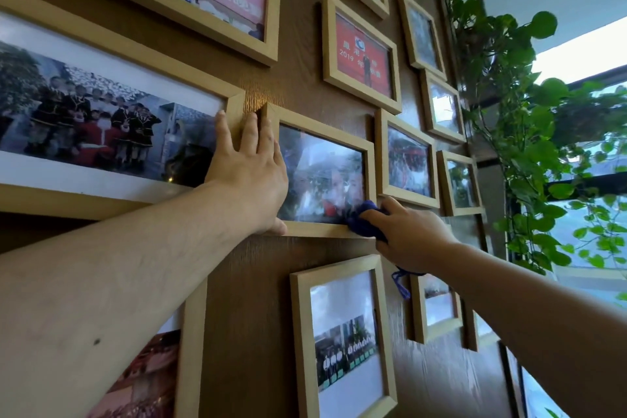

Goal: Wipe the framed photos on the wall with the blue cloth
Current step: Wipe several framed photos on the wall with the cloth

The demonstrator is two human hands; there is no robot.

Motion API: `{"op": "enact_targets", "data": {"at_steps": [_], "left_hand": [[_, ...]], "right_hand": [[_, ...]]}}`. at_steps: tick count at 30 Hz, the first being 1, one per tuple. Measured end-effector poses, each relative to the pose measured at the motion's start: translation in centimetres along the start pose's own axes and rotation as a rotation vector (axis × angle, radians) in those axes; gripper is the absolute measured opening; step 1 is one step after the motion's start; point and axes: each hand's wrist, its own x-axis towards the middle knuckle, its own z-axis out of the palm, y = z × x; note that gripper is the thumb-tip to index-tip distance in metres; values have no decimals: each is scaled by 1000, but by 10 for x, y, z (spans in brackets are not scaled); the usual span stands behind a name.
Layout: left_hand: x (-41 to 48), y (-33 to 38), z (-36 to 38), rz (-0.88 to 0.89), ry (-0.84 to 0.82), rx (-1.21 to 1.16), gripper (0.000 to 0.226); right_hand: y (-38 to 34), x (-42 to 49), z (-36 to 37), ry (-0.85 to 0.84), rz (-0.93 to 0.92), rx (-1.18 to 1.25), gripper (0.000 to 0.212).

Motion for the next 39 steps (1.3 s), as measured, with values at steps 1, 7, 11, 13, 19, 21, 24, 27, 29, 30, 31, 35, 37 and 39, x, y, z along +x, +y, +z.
{"op": "enact_targets", "data": {"at_steps": [1, 7, 11, 13, 19, 21, 24, 27, 29, 30, 31, 35, 37, 39], "left_hand": [[0, 2, -3, 11, 3, 25, 127], [-2, 21, -17, 121, 128, 88, 102], [4, 44, -21, 217, 232, -69, 85], [9, 57, -24, 293, 313, -122, 73], [40, 100, -38, 367, 381, -128, 66], [55, 111, -43, 362, 401, -118, 65], [79, 130, -47, 349, 369, -63, 67], [99, 148, -44, 289, 311, -13, 75], [110, 158, -42, 263, 283, -11, 78], [115, 163, -41, 254, 260, -9, 79], [119, 169, -39, 241, 246, -8, 82], [135, 184, -30, 194, 231, 18, 91], [141, 189, -29, 163, 219, 23, 94], [147, 191, -29, 137, 197, 37, 94]], "right_hand": [[-1, -2, -2, 11, -2, -6, 48], [7, -18, -8, 143, 71, 37, 48], [33, -24, 0, 167, 69, 68, 49], [47, -22, 3, 207, 78, 77, 50], [100, 10, 16, 332, 88, 176, 52], [118, 22, 20, 382, 98, 235, 52], [143, 35, 29, 431, 107, 312, 51], [163, 46, 42, 449, 88, 347, 50], [176, 56, 49, 458, 86, 351, 49], [181, 61, 52, 460, 93, 353, 48], [185, 65, 55, 464, 98, 358, 48], [188, 93, 62, 495, 55, 434, 49], [186, 109, 62, 513, 35, 445, 51], [182, 125, 59, 528, 28, 462, 52]]}}
